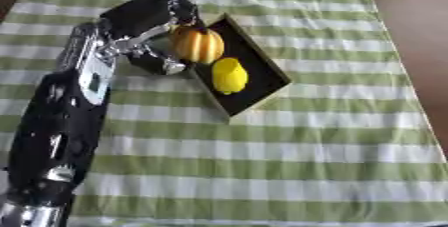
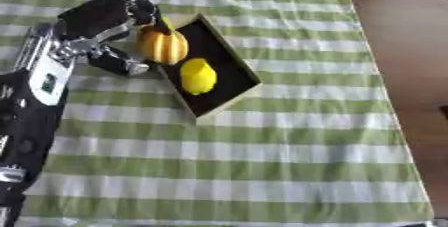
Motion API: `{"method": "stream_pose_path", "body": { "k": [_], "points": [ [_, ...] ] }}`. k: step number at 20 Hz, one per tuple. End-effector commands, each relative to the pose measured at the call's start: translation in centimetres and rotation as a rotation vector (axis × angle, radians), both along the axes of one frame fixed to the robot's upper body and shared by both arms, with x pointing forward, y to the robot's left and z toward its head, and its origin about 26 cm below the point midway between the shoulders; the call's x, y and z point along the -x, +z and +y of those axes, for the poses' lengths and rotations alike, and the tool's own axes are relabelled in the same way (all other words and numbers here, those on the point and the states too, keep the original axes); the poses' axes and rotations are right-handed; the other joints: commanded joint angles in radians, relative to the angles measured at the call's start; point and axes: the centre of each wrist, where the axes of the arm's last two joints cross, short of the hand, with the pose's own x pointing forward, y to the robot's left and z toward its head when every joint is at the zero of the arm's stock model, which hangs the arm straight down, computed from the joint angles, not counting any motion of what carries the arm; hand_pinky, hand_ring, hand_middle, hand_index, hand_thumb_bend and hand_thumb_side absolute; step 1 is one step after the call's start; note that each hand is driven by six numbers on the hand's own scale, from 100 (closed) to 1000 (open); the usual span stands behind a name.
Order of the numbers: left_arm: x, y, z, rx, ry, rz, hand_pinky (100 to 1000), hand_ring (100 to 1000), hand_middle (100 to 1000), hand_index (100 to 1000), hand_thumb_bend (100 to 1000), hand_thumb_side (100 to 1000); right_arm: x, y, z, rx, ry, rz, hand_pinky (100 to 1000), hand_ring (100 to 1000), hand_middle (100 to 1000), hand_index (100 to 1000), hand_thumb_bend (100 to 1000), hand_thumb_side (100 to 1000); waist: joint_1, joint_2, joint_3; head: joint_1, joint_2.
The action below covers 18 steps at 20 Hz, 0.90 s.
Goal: Pick up objects on the table and place them in the box.
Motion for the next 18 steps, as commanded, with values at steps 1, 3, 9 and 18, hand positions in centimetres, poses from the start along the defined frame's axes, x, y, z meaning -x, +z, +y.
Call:
{"method": "stream_pose_path", "body": {
  "k": [1,3,9,18],
  "points": [
    [0.1,1.4,-0.3,-0.004,-0.012,-0.076,727,685,540,715,424,100,-0.4,0.9,0.0,0.025,0.023,0.003,1000,1000,788,1000,100,470,-0.003,-0.010,-0.007,0.009,0.005],
    [0.2,1.3,-0.2,0.028,0.001,-0.096,727,684,535,728,412,100,-0.5,0.9,0.1,0.025,0.028,0.007,1000,1000,787,1000,100,470,-0.007,-0.008,-0.014,0.016,0.005],
    [0.4,0.4,0.0,0.053,0.040,-0.113,769,753,622,874,285,100,-0.6,0.7,0.4,0.020,0.031,0.023,1000,1000,786,1000,100,470,-0.009,-0.005,-0.024,0.025,0.005],
    [0.5,-0.8,-0.3,-0.021,0.043,-0.113,887,911,850,1000,358,500,-0.4,0.3,0.6,0.025,0.019,0.052,1000,1000,783,1000,100,470,-0.002,-0.007,-0.016,0.012,0.005]
  ]
}}
